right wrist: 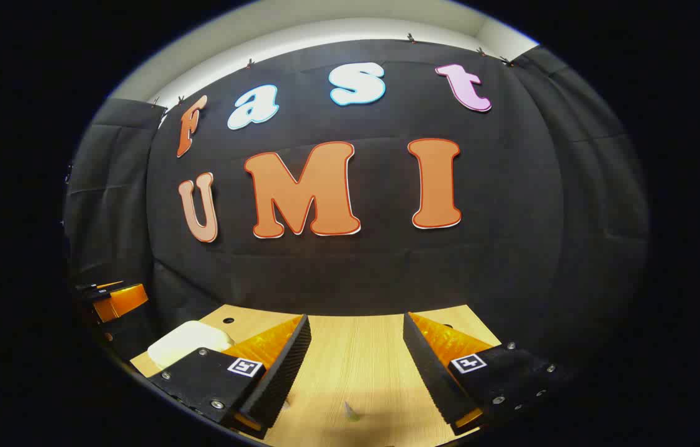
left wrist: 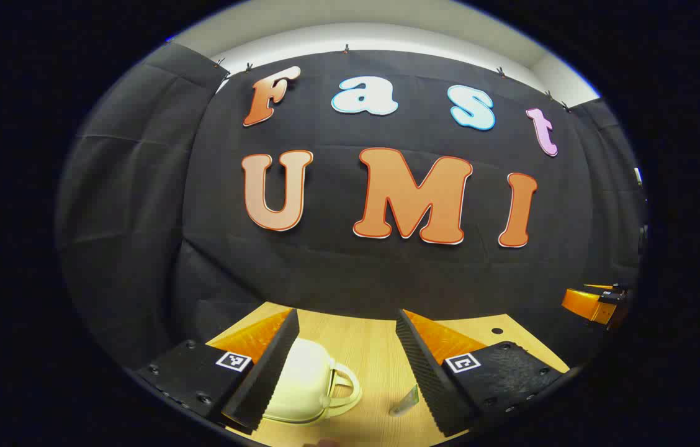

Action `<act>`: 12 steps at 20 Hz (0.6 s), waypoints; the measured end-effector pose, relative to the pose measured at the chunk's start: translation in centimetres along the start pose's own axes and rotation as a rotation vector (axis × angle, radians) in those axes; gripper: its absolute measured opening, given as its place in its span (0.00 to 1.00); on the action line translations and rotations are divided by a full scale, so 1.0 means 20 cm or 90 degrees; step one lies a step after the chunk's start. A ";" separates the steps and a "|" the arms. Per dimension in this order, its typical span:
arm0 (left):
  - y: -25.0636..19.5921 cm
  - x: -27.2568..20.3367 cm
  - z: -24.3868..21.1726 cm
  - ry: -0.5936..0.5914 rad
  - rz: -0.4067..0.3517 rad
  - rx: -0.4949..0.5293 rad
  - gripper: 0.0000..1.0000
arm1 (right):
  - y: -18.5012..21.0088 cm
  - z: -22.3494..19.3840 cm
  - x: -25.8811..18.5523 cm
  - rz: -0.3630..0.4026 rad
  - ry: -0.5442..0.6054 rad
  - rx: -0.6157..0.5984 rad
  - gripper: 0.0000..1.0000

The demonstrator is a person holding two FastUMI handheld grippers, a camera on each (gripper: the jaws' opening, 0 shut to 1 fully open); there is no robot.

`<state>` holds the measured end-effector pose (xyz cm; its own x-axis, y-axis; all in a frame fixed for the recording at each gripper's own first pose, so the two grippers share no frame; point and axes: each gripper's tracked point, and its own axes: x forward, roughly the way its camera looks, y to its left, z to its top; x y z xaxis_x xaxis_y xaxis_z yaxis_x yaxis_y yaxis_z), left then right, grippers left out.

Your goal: First open the suitcase, pack the skin care products into it, and then close the suitcase.

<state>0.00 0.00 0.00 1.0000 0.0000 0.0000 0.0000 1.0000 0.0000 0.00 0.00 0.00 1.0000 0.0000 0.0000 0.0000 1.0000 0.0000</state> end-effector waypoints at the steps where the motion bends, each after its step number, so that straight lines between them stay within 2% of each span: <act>1: -0.01 -0.01 -0.01 0.002 0.004 -0.002 0.97 | 0.00 -0.01 0.01 0.006 0.001 -0.003 0.95; 7: -0.04 0.01 -0.03 0.010 0.009 0.017 0.98 | 0.00 -0.02 0.05 0.009 -0.001 -0.020 0.95; 12: -0.05 0.13 -0.03 0.022 -0.037 0.029 0.97 | 0.03 0.00 0.05 -0.028 -0.008 -0.016 0.95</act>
<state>2.62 -0.94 -0.63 0.9978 -0.0571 -0.0351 0.0586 0.9973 0.0450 0.95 0.50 -0.09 0.9990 -0.0434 0.0124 0.0437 0.9987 -0.0250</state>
